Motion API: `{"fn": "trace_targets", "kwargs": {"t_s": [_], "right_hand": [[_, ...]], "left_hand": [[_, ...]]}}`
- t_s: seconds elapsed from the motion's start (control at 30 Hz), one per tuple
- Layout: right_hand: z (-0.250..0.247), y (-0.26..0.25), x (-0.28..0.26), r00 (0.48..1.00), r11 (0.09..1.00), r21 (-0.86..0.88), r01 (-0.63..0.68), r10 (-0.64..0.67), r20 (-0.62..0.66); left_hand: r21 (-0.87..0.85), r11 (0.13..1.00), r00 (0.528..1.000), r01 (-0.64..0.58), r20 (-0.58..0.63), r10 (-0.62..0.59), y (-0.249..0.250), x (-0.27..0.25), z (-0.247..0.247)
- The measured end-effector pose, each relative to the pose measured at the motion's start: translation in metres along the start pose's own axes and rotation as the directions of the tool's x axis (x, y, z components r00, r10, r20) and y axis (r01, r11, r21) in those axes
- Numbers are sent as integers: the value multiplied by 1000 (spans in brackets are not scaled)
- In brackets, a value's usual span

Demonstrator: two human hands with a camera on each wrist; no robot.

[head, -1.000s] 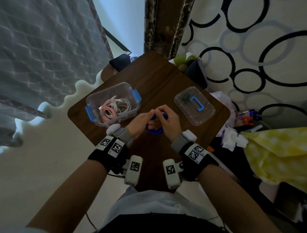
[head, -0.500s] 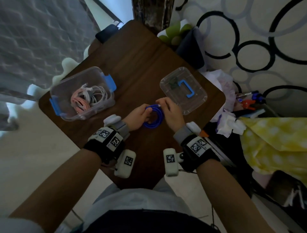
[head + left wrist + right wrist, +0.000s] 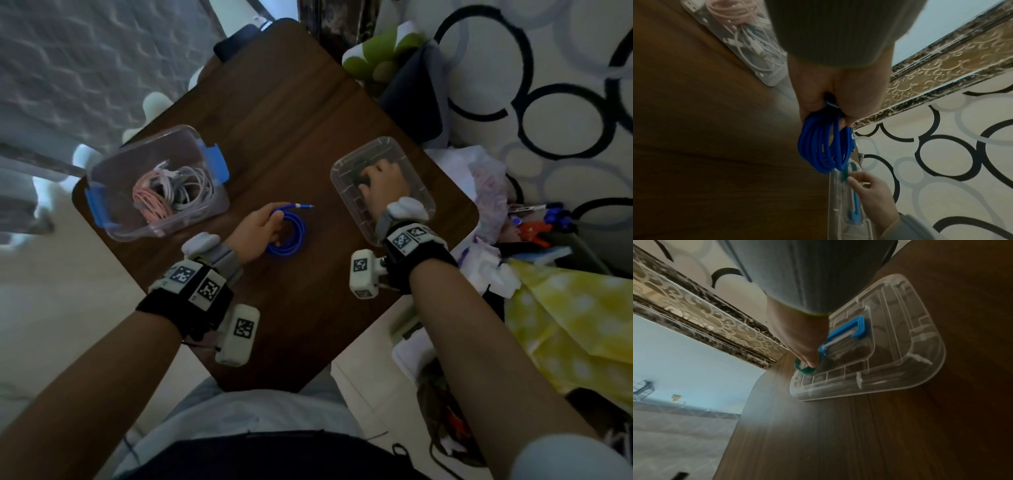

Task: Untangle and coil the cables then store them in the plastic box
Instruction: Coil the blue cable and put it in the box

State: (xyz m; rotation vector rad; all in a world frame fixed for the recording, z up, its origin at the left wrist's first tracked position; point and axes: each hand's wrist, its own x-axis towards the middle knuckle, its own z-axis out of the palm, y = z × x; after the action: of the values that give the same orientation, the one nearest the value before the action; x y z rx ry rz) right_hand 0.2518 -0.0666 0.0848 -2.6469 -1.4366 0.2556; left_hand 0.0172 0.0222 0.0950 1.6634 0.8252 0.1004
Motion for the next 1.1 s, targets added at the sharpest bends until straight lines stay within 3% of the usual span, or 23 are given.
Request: {"fn": "trace_targets", "kwargs": {"t_s": [0.07, 0.2, 0.3, 0.4, 0.63, 0.73, 0.83, 0.9, 0.97, 1.1], "right_hand": [[1, 1, -5, 1000, 1000, 18, -5, 5, -22], [-2, -3, -17, 980, 997, 34, 74, -66, -185], [-2, -2, -15, 995, 997, -43, 68, -71, -67], [1, 1, -9, 998, 999, -15, -28, 29, 63], [0, -2, -23, 986, 966, 201, -164, 169, -11], [-10, -24, -40, 977, 837, 518, -176, 213, -13], [-19, -49, -57, 973, 489, 845, -219, 171, 154], [-23, -56, -65, 969, 376, 894, -245, 120, 216], [-29, -60, -68, 972, 352, 906, -234, 91, 216], [-42, -66, -72, 976, 423, 883, -202, 15, 216]], "left_hand": [[-35, 999, 1000, -1, 1, 1, 0, 0, 1], [-49, 999, 999, -11, -49, 8, -1, -2, 3], [-78, 997, 999, 2, -51, -6, 3, -4, 2], [-100, 995, 999, -5, -44, 1, 6, -6, 1], [-105, 994, 999, 22, -25, -25, -4, -11, -1], [-102, 993, 998, 65, -13, -67, -2, -13, -3], [-35, 999, 999, 26, 46, -24, 7, -15, 2], [13, 999, 996, -36, 88, 35, 15, -17, 8], [39, 994, 989, -102, 110, 97, 18, -17, 11], [176, 978, 991, -111, 94, 96, 11, -21, 9]]}}
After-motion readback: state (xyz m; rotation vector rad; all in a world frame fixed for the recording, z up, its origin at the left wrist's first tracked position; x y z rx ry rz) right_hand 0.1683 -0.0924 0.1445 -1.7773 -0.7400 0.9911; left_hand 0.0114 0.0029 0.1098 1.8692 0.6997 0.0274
